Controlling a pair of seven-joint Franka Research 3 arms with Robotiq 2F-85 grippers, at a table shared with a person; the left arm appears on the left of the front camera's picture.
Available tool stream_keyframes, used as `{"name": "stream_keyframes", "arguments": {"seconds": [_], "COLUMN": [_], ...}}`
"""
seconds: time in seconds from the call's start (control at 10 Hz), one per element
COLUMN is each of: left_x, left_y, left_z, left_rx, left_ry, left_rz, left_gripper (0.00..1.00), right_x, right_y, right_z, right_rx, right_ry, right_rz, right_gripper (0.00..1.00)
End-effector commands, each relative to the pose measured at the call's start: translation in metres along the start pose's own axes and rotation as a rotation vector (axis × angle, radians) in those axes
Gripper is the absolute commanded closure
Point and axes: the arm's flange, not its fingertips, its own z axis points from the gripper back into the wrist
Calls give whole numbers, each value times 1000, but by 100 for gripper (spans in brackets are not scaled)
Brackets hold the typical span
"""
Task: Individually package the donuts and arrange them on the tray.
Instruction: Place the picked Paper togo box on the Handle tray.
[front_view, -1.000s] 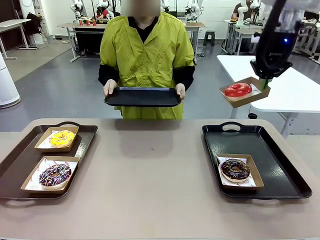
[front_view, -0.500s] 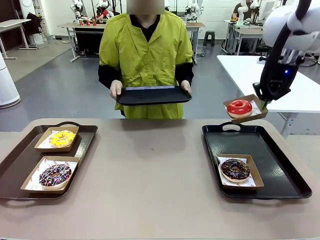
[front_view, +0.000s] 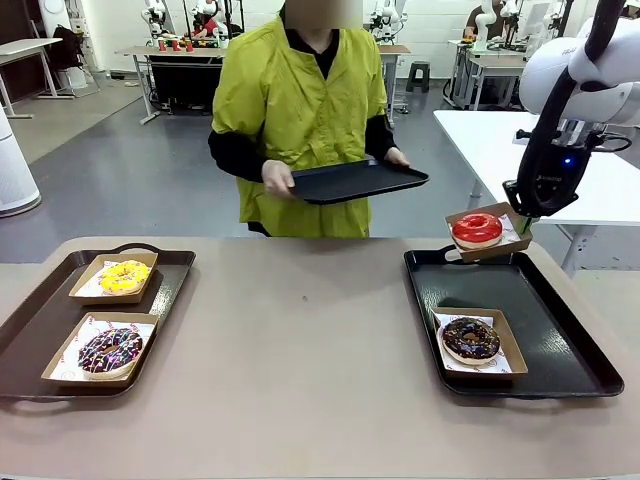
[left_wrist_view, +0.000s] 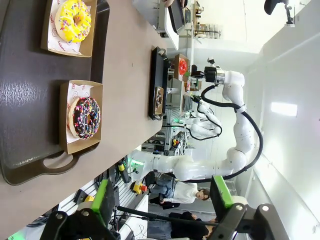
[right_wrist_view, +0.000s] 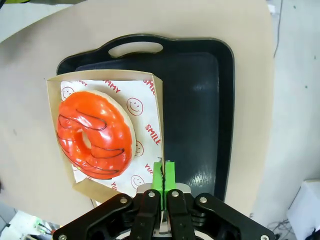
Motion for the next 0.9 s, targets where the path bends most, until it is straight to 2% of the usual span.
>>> {"name": "stream_keyframes", "arguments": {"seconds": [0.0, 0.2, 0.3, 0.8], "left_x": [-6, -6, -6, -6], "left_y": [-1, -1, -1, -1], "left_z": [-1, -1, -1, -1], "left_rx": [-1, -1, -1, -1], "left_ry": [2, 2, 2, 2], "left_rz": [-10, -10, -10, -10], "left_gripper": [0, 0, 0, 0], "right_x": [1, 0, -2, -4], "right_y": [0, 0, -3, -23], "right_z": [4, 0, -10, -53], "right_rx": [1, 0, 1, 43], "right_ry": [0, -1, -15, -35], "right_rz": [17, 1, 39, 34], "right_gripper": [99, 99, 99, 99]}}
